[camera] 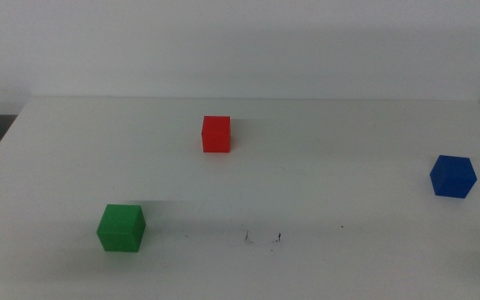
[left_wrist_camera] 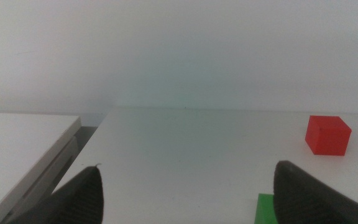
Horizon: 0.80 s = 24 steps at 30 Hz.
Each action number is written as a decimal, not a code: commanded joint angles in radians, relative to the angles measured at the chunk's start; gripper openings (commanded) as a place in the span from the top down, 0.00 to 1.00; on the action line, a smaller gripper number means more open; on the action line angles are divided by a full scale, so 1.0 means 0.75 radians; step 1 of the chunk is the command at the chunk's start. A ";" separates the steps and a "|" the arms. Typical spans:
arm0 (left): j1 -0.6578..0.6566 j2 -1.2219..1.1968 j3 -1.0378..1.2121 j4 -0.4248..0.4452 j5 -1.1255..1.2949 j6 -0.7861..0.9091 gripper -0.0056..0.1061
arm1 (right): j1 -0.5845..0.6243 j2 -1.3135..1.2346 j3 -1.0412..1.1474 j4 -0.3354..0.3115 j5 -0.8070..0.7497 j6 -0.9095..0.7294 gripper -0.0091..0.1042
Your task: Stack red cubes first, then green, then blue cubes in a specific spot.
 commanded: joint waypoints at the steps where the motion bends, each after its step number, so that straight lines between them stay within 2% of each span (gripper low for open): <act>1: -0.001 0.014 0.000 -0.017 -0.015 -0.012 0.11 | -0.004 -0.005 0.005 -0.016 -0.014 -0.007 0.10; 6: -0.001 0.493 -0.374 -0.017 0.099 -0.012 0.11 | -0.004 -0.005 0.005 -0.016 -0.014 -0.007 0.10; 11: -0.007 1.000 -0.844 -0.104 0.417 0.107 0.11 | -0.004 -0.005 0.005 -0.016 -0.014 -0.007 0.10; 15: -0.091 1.380 -1.188 -0.148 0.594 0.115 0.11 | -0.004 -0.005 0.005 -0.016 -0.014 -0.007 0.10; 17: -0.166 1.554 -1.349 -0.110 0.660 0.042 0.11 | -0.004 -0.005 0.005 -0.016 -0.014 -0.007 0.10; 21: -0.368 1.921 -1.711 0.106 0.811 -0.205 0.11 | -0.004 -0.005 0.005 -0.016 -0.014 -0.007 0.10; 24: -0.486 2.170 -1.978 0.198 0.935 -0.314 0.11 | -0.004 -0.005 0.005 -0.016 -0.014 -0.007 0.10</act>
